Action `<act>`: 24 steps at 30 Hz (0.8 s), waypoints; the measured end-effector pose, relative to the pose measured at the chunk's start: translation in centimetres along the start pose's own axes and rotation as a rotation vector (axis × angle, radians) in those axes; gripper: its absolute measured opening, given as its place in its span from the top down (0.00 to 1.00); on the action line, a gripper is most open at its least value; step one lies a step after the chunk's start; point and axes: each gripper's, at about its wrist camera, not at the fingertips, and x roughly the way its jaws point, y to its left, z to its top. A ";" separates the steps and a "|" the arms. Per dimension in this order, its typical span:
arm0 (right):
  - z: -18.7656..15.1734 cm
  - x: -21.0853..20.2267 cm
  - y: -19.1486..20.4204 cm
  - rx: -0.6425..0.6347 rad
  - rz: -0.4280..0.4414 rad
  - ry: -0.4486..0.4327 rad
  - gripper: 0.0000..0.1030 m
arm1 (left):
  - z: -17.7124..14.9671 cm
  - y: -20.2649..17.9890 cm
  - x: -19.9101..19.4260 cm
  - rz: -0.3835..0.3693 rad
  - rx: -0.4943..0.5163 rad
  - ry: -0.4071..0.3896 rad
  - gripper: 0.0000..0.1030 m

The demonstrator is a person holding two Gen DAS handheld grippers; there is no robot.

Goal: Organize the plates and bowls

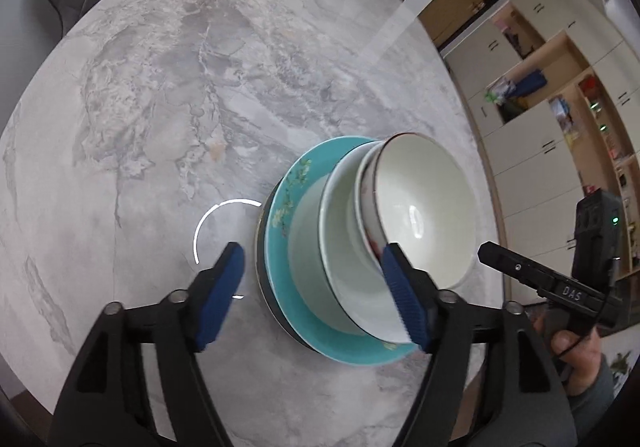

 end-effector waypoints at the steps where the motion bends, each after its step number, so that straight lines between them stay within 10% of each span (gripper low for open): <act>1: -0.3 -0.7 0.0 0.006 -0.007 -0.022 0.20 | -0.2 -0.3 -0.8 -0.008 0.009 -0.017 0.26; 4: -1.1 -2.6 0.3 0.021 -0.019 -0.065 0.18 | -0.7 -1.6 -2.6 -0.003 0.030 -0.037 0.00; 24: -7.5 -14.6 4.7 -0.188 -0.075 -0.262 0.00 | -11.2 -11.4 -15.8 0.305 0.066 -0.234 0.00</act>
